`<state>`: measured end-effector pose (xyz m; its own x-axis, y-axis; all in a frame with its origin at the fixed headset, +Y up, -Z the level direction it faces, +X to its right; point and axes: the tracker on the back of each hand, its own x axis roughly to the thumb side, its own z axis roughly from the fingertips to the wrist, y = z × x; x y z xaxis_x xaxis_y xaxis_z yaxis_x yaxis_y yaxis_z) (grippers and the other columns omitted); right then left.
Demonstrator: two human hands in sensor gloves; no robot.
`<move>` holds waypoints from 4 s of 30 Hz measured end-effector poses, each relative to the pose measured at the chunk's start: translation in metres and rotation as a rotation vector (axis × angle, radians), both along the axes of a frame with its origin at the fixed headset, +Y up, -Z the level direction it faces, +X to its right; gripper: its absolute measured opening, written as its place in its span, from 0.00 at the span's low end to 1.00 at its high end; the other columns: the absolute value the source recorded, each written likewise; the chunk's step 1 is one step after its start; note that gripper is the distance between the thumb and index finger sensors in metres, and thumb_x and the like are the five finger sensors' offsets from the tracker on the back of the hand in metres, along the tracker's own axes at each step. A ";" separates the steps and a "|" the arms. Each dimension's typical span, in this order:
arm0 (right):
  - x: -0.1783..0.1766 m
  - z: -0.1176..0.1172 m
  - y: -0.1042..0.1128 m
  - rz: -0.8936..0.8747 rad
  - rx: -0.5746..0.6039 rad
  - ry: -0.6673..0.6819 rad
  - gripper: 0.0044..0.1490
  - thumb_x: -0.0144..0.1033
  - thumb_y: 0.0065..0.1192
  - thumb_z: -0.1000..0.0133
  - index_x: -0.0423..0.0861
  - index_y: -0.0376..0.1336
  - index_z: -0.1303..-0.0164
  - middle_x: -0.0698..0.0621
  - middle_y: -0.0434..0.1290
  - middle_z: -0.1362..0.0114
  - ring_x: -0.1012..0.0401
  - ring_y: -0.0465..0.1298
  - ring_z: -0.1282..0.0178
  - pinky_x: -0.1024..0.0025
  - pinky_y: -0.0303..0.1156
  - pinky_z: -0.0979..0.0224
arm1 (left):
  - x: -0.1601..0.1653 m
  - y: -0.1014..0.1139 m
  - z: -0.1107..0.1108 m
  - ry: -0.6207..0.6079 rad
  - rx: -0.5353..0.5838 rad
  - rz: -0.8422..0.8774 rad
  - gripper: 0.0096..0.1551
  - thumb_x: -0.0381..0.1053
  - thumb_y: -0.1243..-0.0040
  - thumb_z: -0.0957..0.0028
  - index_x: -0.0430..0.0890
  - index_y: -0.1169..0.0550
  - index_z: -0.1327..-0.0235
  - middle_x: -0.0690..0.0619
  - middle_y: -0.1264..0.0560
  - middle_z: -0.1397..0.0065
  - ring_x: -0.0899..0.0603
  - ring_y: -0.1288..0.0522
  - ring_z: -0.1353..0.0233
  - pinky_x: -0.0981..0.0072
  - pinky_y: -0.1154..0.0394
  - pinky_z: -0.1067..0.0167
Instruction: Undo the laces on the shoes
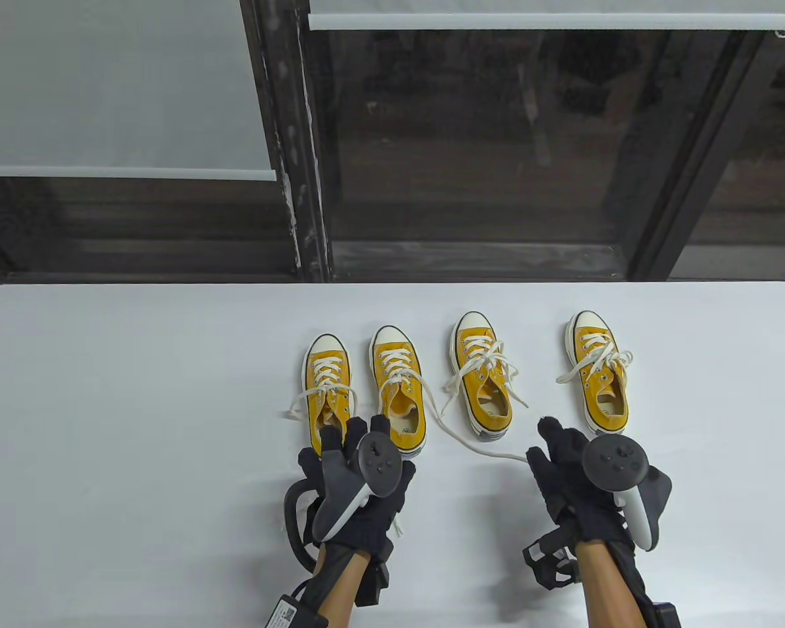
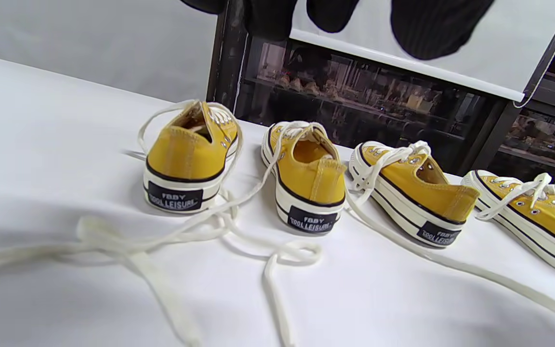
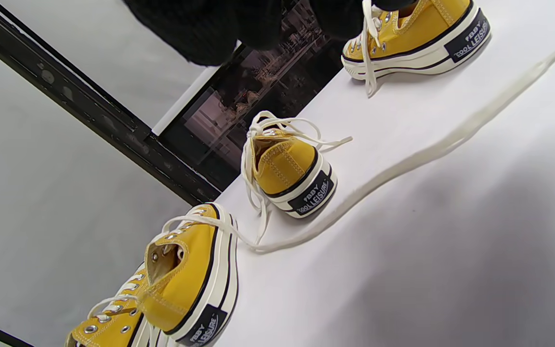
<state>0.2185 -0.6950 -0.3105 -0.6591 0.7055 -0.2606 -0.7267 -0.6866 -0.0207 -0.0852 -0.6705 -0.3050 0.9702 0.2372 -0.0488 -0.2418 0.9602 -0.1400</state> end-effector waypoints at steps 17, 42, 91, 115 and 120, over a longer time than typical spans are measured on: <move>-0.024 -0.036 0.017 0.054 -0.209 0.092 0.45 0.52 0.48 0.28 0.47 0.37 0.08 0.37 0.44 0.11 0.36 0.49 0.14 0.35 0.46 0.19 | 0.011 -0.024 -0.004 -0.043 -0.092 -0.016 0.43 0.67 0.49 0.38 0.57 0.47 0.12 0.54 0.47 0.07 0.35 0.55 0.09 0.23 0.59 0.22; -0.047 -0.185 -0.040 0.607 -0.481 -0.044 0.28 0.52 0.58 0.32 0.49 0.65 0.26 0.52 0.75 0.36 0.59 0.78 0.44 0.59 0.71 0.37 | 0.014 -0.031 -0.009 -0.038 -0.143 -0.044 0.44 0.68 0.49 0.38 0.56 0.47 0.11 0.52 0.46 0.07 0.34 0.54 0.09 0.23 0.60 0.21; -0.066 0.018 -0.031 0.599 -0.262 0.314 0.28 0.47 0.61 0.35 0.36 0.74 0.44 0.52 0.84 0.56 0.64 0.85 0.67 0.68 0.79 0.59 | 0.004 -0.035 -0.009 -0.030 -0.182 0.055 0.41 0.65 0.48 0.38 0.51 0.41 0.14 0.49 0.33 0.16 0.36 0.42 0.13 0.24 0.54 0.22; -0.067 -0.011 0.005 0.340 -0.055 0.298 0.28 0.49 0.57 0.33 0.53 0.64 0.23 0.44 0.64 0.21 0.48 0.70 0.27 0.45 0.63 0.26 | 0.016 -0.034 -0.003 -0.125 -0.208 0.102 0.34 0.61 0.47 0.37 0.51 0.33 0.20 0.50 0.28 0.20 0.37 0.38 0.14 0.25 0.51 0.23; -0.067 -0.015 -0.008 0.386 -0.120 0.359 0.27 0.48 0.59 0.33 0.52 0.65 0.25 0.44 0.63 0.21 0.48 0.69 0.26 0.45 0.63 0.25 | 0.018 -0.035 -0.005 -0.149 -0.236 0.154 0.31 0.60 0.47 0.36 0.52 0.30 0.21 0.51 0.27 0.21 0.38 0.37 0.15 0.25 0.51 0.23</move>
<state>0.1516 -0.7031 -0.3253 -0.9270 0.3734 -0.0349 -0.3680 -0.8875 0.2774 -0.0675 -0.7057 -0.3095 0.9243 0.3813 0.0197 -0.3423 0.8505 -0.3994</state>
